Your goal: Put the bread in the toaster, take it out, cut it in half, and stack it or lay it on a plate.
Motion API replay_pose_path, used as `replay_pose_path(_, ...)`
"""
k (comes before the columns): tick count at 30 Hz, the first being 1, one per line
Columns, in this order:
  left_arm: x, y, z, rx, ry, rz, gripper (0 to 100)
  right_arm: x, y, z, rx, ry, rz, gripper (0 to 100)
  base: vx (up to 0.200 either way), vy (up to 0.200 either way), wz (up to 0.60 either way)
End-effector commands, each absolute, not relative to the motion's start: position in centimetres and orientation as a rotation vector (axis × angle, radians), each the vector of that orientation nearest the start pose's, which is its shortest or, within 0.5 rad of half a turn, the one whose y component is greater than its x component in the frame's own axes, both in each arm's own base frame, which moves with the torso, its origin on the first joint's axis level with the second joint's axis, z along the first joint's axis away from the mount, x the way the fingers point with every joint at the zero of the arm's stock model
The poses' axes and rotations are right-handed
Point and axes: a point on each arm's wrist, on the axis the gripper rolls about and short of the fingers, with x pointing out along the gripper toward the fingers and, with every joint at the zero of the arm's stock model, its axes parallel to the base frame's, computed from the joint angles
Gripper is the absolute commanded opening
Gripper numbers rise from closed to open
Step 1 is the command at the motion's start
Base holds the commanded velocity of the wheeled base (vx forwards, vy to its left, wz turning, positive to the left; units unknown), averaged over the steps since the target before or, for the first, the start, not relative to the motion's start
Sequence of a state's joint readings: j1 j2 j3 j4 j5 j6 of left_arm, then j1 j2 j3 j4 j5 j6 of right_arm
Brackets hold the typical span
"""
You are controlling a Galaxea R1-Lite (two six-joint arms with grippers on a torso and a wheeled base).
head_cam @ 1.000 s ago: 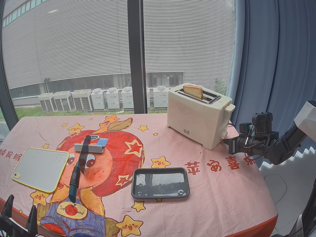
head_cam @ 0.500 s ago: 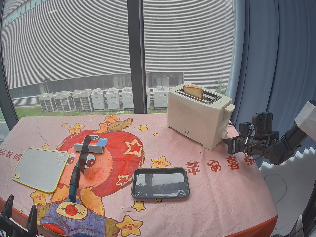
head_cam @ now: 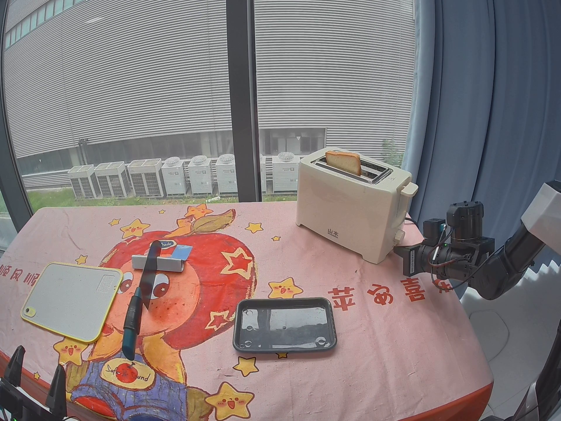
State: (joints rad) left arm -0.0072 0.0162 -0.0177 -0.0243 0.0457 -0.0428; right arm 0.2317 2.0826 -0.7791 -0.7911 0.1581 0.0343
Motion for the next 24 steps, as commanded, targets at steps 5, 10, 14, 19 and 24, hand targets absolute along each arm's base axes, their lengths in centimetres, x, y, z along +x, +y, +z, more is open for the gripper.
replay_pose_path(5, -2.3, 0.1, 7.9, -0.044, -0.022, 0.038, 100, 32.7, 9.1, 7.7, 0.007, 0.505, 0.403, 0, 0.0, 0.0, 0.0)
replay_pose_path(10, -2.3, 0.1, 7.9, -0.044, -0.022, 0.038, 100, 31.6, 8.8, 10.6, 0.013, 0.427, 0.405, 0, 0.0, 0.0, 0.0)
replay_pose_path(14, -2.3, 0.1, 7.9, -0.044, -0.022, 0.038, 100, 30.9, 8.6, 12.0, 0.015, 0.385, 0.406, 0, 0.0, 0.0, 0.0)
replay_pose_path(19, -2.3, 0.1, 7.9, -0.044, -0.022, 0.038, 100, 30.3, 8.5, 13.7, 0.017, 0.325, 0.41, 0, 0.0, 0.0, 0.0)
replay_pose_path(24, -2.3, 0.1, 7.9, -0.044, -0.022, 0.038, 100, 29.6, 8.2, 15.3, 0.014, 0.271, 0.413, 0, 0.0, 0.0, 0.0)
